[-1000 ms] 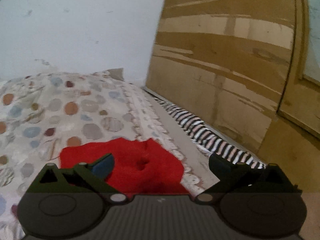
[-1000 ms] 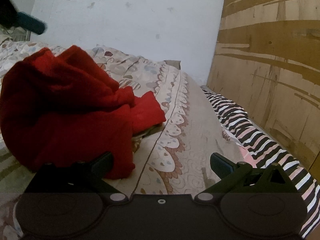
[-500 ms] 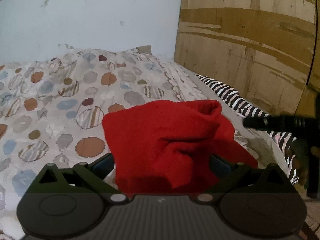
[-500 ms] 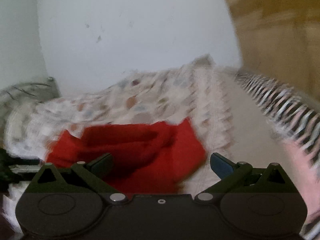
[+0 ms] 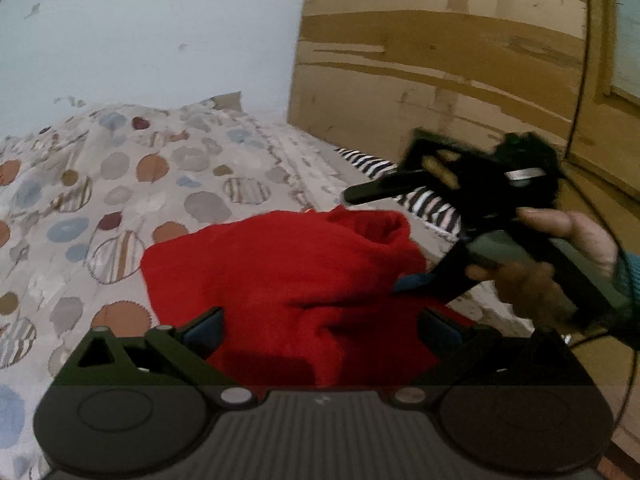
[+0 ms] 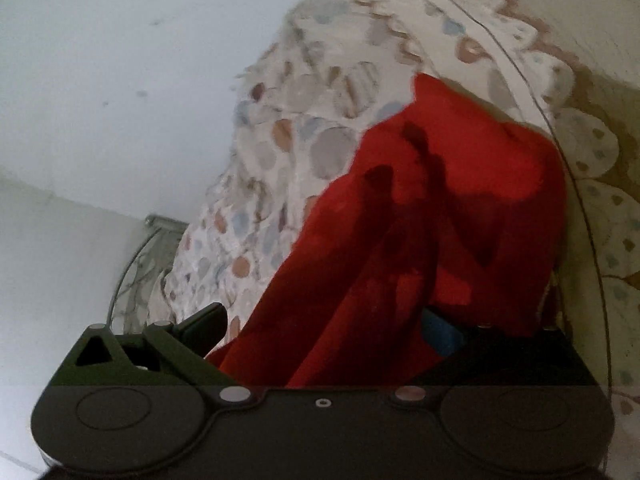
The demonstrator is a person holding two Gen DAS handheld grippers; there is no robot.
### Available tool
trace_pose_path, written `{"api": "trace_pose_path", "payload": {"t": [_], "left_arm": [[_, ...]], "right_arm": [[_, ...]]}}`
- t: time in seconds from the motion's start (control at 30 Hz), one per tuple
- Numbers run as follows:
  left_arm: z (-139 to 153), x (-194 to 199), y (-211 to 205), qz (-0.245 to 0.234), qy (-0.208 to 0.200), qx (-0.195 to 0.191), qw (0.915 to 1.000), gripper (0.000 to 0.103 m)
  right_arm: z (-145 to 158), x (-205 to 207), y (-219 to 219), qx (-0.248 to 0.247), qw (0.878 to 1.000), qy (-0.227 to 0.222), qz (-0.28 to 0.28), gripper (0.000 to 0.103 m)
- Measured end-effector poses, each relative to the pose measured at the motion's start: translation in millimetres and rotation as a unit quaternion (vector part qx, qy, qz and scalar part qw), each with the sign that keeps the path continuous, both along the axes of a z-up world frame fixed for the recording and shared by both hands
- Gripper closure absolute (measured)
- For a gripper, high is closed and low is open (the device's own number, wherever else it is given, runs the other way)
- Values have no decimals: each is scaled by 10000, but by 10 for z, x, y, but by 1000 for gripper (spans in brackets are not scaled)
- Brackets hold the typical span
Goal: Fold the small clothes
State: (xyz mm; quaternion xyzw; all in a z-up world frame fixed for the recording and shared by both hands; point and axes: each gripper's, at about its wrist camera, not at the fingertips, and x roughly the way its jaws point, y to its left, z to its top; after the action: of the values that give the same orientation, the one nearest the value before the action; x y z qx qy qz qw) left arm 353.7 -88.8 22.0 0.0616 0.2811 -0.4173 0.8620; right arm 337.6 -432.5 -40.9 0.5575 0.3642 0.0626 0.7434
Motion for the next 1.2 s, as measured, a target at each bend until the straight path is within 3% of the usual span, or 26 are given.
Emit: {"api": "trace_pose_path", "payload": {"t": [0.07, 0.23, 0.33, 0.4, 0.47, 0.5, 0.7, 0.87, 1.03, 1.2], "left_arm": [[13, -31, 4, -110, -6, -73, 9999, 1], [45, -194, -32, -394, -213, -101, 9989, 1], [59, -360, -105, -635, -460, -7, 9969, 1], [61, -468, -191, -775, -636, 75, 9949, 1], [45, -561, -278, -871, -752, 135, 9933, 1], [36, -600, -322, -925, -787, 138, 9925, 1], [12, -730, -604, -1346, -740, -12, 9881, 1], [-124, -784, -800, -1623, -681, 256, 9840, 1], [-250, -838, -817, -1714, -699, 354, 9821, 1], [-203, -848, -721, -1557, -678, 230, 9852, 1]], "right_arm": [[-36, 69, -1, 49, 9998, 169, -71, 0], [-23, 149, -30, -93, 9999, 115, -78, 2], [42, 193, 12, -557, 9983, 84, 135, 25], [89, 222, 45, -903, 9955, 33, 281, 54], [172, 227, 48, -1249, 9914, -136, 362, 70], [226, 213, 32, -1389, 9891, -323, 377, 73], [553, 8, -157, -2224, 9648, -1389, 204, 76], [299, -138, -359, -2533, 9613, -1087, 65, 76], [-119, -243, -507, -2119, 9729, -912, -145, 76], [-98, -274, -451, -2316, 9683, -931, -104, 65]]}}
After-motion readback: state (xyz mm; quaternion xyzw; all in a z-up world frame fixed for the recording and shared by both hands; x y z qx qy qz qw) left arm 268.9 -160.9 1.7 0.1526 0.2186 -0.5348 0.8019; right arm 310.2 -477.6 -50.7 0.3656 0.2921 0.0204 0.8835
